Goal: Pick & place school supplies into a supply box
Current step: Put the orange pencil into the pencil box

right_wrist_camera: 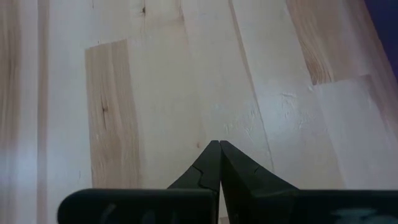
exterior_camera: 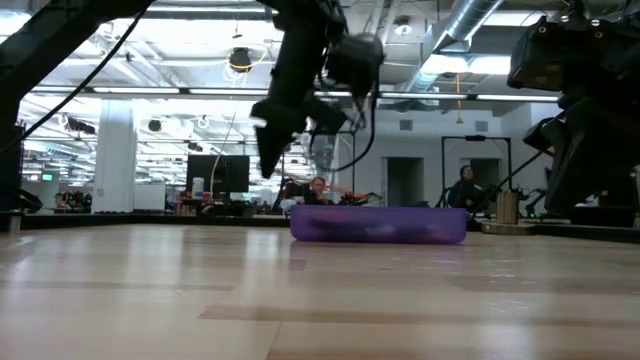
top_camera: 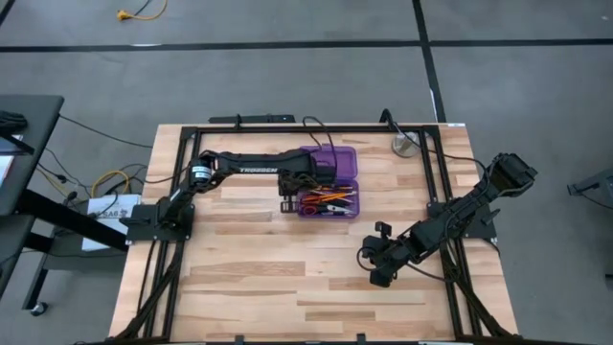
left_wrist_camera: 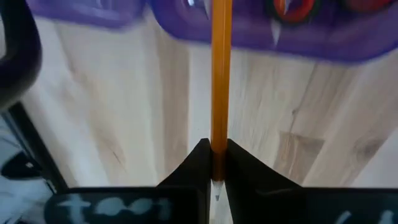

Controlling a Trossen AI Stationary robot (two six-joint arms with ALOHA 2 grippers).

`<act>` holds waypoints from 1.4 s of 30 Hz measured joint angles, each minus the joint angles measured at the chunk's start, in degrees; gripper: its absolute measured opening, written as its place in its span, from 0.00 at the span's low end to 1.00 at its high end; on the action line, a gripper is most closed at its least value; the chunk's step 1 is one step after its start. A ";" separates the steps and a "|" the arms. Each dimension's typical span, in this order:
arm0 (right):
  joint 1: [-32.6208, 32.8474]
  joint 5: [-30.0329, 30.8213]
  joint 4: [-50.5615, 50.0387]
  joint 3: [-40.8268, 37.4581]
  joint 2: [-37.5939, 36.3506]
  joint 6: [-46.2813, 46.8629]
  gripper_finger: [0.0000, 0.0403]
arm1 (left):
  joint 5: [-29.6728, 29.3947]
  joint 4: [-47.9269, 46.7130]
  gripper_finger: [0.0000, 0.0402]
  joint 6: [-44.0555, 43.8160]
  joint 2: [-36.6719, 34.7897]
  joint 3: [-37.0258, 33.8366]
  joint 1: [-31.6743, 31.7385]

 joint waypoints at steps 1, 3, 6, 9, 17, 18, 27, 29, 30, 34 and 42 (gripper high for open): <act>0.00 -0.02 0.00 0.00 -0.01 0.19 0.00 | -0.17 -0.22 0.03 0.00 0.00 1.55 0.00; 0.00 -0.02 0.00 0.00 -0.02 0.43 0.00 | -0.39 -0.27 0.05 0.42 0.00 4.40 0.00; 0.00 -0.20 0.00 0.00 -0.02 0.49 0.00 | -0.41 2.19 0.05 2.00 -0.02 6.98 -0.10; 0.00 -0.22 0.02 0.00 -0.02 0.50 0.00 | -0.47 5.70 0.04 3.66 -0.02 7.82 -0.26; 0.00 -0.22 0.04 0.00 -0.02 0.48 0.00 | -0.01 13.18 0.05 8.11 -0.02 7.82 -1.77; 0.00 -0.22 0.04 0.00 -0.02 0.49 0.00 | 0.00 13.94 0.05 8.45 -0.02 7.82 -1.89; 0.00 -0.22 0.14 0.00 -0.02 0.98 0.00 | 2.97 19.48 0.04 9.28 -0.02 7.82 -2.16; 0.00 -0.22 0.22 0.00 0.00 1.36 0.00 | 2.99 20.68 0.05 9.31 -0.02 7.82 -2.23; 0.00 -0.22 0.22 0.00 -0.02 1.40 0.00 | 2.97 20.84 0.05 9.31 -0.02 7.82 -2.35; 0.00 -0.22 0.22 0.00 -0.02 1.42 0.00 | 3.04 21.89 0.05 9.15 -0.02 7.82 -3.03; 0.01 -0.22 0.24 0.00 -0.02 1.48 0.00 | 3.02 22.54 0.06 8.87 -0.02 7.82 -3.96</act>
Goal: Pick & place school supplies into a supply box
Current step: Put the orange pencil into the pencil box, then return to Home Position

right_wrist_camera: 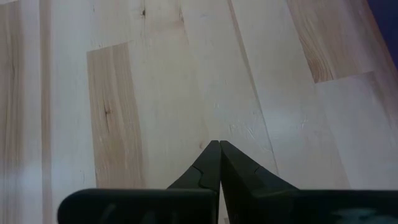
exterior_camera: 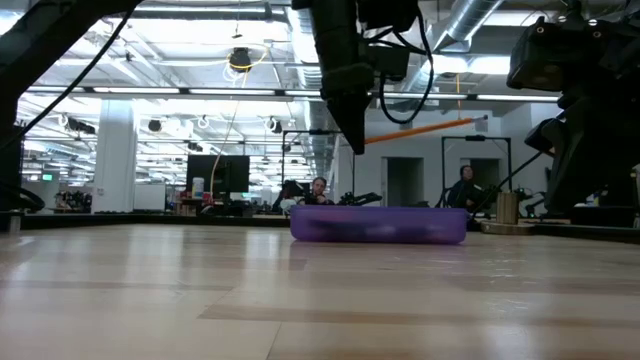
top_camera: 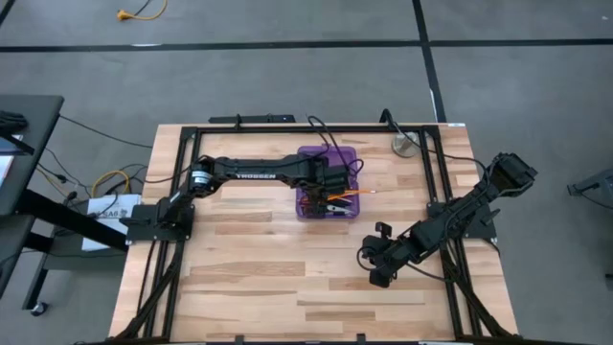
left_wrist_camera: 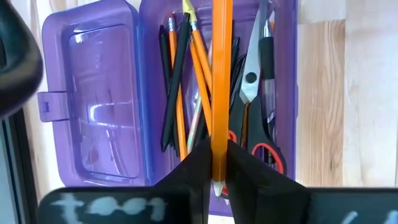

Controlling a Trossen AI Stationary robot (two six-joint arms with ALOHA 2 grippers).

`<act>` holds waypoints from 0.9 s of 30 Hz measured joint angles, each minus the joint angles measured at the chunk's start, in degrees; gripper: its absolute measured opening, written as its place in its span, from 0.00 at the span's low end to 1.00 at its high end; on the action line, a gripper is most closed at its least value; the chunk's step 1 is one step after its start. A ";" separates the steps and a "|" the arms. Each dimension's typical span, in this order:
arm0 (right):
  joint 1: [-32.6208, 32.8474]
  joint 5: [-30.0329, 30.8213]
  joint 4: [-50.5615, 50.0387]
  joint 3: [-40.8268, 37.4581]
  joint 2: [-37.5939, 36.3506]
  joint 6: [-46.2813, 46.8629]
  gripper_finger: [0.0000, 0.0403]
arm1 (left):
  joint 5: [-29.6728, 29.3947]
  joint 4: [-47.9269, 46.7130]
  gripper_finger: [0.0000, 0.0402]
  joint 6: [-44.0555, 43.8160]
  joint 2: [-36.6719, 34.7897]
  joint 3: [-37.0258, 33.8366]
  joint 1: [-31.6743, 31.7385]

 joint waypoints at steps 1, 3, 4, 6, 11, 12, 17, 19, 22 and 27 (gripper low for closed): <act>0.01 0.00 0.01 0.00 0.00 0.00 0.00 | -0.02 0.01 0.06 -0.19 0.00 0.00 0.00; 0.01 -0.02 0.02 0.00 0.00 0.00 0.00 | -0.02 -0.12 0.08 -0.39 0.01 0.00 0.00; 0.01 -0.02 0.02 0.00 0.00 0.00 0.00 | -0.02 -0.24 0.09 -0.39 0.02 0.00 0.00; 0.01 -0.32 0.02 0.00 0.02 0.00 0.00 | -0.02 -0.41 0.13 -0.40 0.02 0.00 0.00; 0.01 -1.06 0.02 0.00 0.00 0.00 0.00 | -0.09 -1.32 0.24 -1.54 0.02 0.00 0.00; 0.01 -1.07 0.04 0.00 0.00 0.00 0.00 | -0.10 -1.90 0.26 -2.25 0.02 0.00 0.00; 0.01 -1.07 0.04 0.00 0.00 -0.02 0.00 | -0.61 -4.94 0.32 -7.21 -0.52 -0.07 0.00; -0.01 -1.11 0.07 0.00 0.00 -0.02 0.00 | -0.47 -5.80 0.33 -8.99 -2.22 -0.08 -0.23; -0.01 -1.25 0.07 0.00 0.02 -0.04 0.00 | -0.23 -5.17 0.33 -10.84 -6.86 -0.09 -1.41; -0.51 -1.43 0.88 0.00 0.02 1.11 0.00 | -0.35 -0.14 0.33 -11.95 -16.05 -0.07 -4.12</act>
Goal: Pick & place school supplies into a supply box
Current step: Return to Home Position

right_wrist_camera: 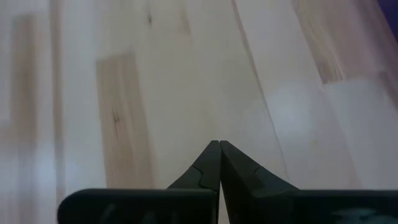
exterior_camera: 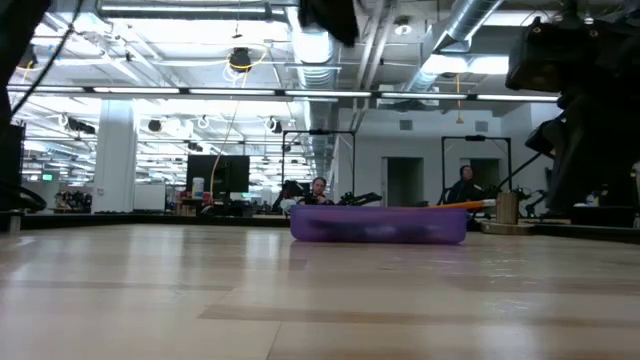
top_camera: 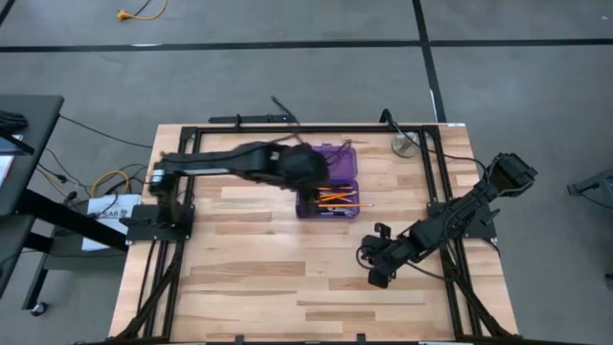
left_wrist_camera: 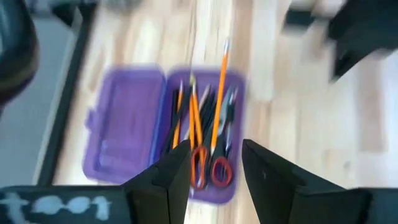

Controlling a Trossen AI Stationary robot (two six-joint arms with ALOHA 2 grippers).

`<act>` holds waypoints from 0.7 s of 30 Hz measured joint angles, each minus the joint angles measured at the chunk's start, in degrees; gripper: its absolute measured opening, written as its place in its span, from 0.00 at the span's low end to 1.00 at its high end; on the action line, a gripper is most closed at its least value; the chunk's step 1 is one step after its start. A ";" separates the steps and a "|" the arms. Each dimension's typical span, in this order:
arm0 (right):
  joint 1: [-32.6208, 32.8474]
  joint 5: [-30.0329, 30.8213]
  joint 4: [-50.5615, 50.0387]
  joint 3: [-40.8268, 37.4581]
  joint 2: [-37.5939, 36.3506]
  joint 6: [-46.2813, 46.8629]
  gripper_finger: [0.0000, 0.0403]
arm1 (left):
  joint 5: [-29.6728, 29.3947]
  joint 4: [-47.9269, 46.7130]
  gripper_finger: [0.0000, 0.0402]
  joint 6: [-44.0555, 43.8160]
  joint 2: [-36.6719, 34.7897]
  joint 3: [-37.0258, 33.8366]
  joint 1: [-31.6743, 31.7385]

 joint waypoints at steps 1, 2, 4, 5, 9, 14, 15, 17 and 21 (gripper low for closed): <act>0.00 0.17 0.68 0.00 0.01 0.01 0.00 | -0.23 0.87 0.33 0.00 -1.81 -0.11 -0.60; -0.26 0.21 1.66 0.00 0.01 -0.27 0.00 | -0.54 2.35 0.33 0.08 -3.41 -0.77 -1.19; -1.05 -0.02 4.61 0.00 -0.11 -2.60 0.00 | -0.70 5.16 0.33 0.28 -7.19 -4.24 -2.24; -1.40 -0.44 6.23 0.00 -0.57 -4.19 0.00 | -0.69 6.84 0.33 0.28 -9.16 -7.12 -2.57; -3.76 -8.02 15.31 0.00 -3.70 -12.79 0.00 | -0.16 19.26 0.33 -1.88 -20.28 -25.95 -3.59; -6.27 -18.17 18.41 0.05 -11.18 -22.28 0.00 | -0.36 46.16 0.33 -5.22 -37.30 -56.10 -6.05; -6.49 -18.35 17.36 0.07 -13.01 -23.65 0.00 | -0.35 51.28 0.33 -5.62 -40.45 -61.61 -6.77; -6.85 -17.99 13.59 0.04 -17.09 -26.16 0.00 | -0.91 60.80 0.33 -5.97 -46.31 -71.08 -8.18; -7.21 -17.58 11.71 -2.07 -25.26 -29.51 0.00 | -5.36 72.01 0.33 -6.22 -55.19 -84.99 -11.10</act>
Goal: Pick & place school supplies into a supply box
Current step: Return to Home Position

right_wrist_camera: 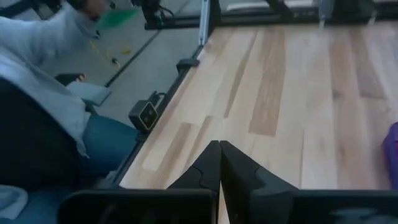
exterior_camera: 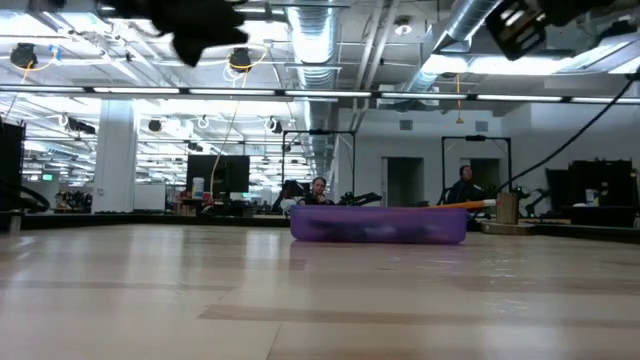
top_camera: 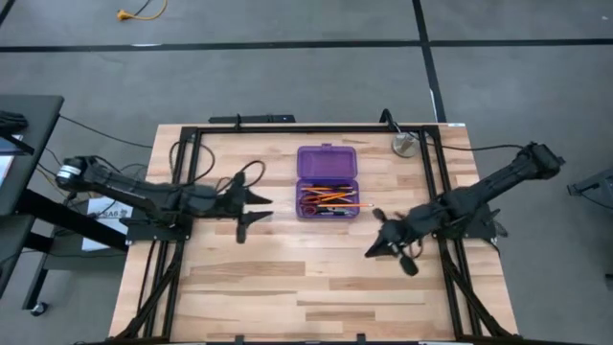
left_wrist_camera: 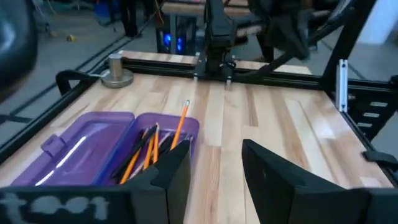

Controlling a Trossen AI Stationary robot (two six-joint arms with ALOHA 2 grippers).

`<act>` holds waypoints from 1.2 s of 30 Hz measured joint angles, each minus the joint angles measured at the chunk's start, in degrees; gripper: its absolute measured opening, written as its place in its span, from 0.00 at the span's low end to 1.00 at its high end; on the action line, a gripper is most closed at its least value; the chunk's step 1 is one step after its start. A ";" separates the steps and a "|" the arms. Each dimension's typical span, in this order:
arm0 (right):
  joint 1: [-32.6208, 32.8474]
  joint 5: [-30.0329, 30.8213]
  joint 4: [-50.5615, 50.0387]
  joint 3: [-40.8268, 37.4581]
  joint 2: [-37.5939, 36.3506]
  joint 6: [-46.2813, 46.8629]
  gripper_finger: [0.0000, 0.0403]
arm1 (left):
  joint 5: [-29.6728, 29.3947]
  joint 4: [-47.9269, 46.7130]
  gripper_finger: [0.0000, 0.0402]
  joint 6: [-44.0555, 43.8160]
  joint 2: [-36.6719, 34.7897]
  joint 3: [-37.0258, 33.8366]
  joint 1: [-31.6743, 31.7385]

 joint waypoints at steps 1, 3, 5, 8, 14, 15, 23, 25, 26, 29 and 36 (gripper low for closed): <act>-0.05 -0.01 -0.11 -1.16 -2.37 -0.56 0.00 | -0.88 1.33 0.33 -0.06 -1.96 -2.49 -0.72; -0.61 -0.03 -0.14 -3.66 -6.80 -1.34 0.00 | -2.75 3.63 0.33 -0.08 -5.32 -6.33 -2.08; -1.47 -0.04 -0.22 -6.64 -11.47 -2.09 0.00 | -5.46 3.56 0.33 -0.03 -8.67 -9.59 -3.24; -3.40 -0.17 -0.55 -10.66 -18.46 -2.79 0.00 | -8.79 3.55 0.33 0.07 -13.34 -13.84 -4.83; -8.32 -0.25 -1.66 -18.55 -30.72 -3.81 0.00 | -11.43 4.05 0.33 0.64 -24.33 -23.92 -6.11; -9.21 -0.25 -1.92 -19.91 -32.93 -3.81 0.00 | -11.52 4.16 0.33 0.38 -26.27 -25.77 -6.11; -12.91 -0.51 -2.40 -29.50 -47.56 -3.84 0.00 | -12.76 -1.76 0.33 -1.90 -41.92 -33.92 -6.12; -13.05 -1.05 -2.35 -31.52 -50.96 -3.84 0.00 | -10.75 -1.50 0.33 0.45 -43.88 -33.91 -6.14; -13.03 -1.52 -2.63 -32.44 -52.46 -3.86 0.00 | -10.09 -1.90 0.33 1.55 -44.96 -33.91 -6.18; -12.73 -3.26 -1.52 -33.47 -55.45 -4.98 0.00 | -9.74 -2.02 0.33 2.81 -46.68 -33.93 -6.16; -10.62 -4.72 -1.56 -33.51 -55.90 -8.64 0.00 | -8.13 -2.20 0.33 4.85 -46.77 -33.93 -6.16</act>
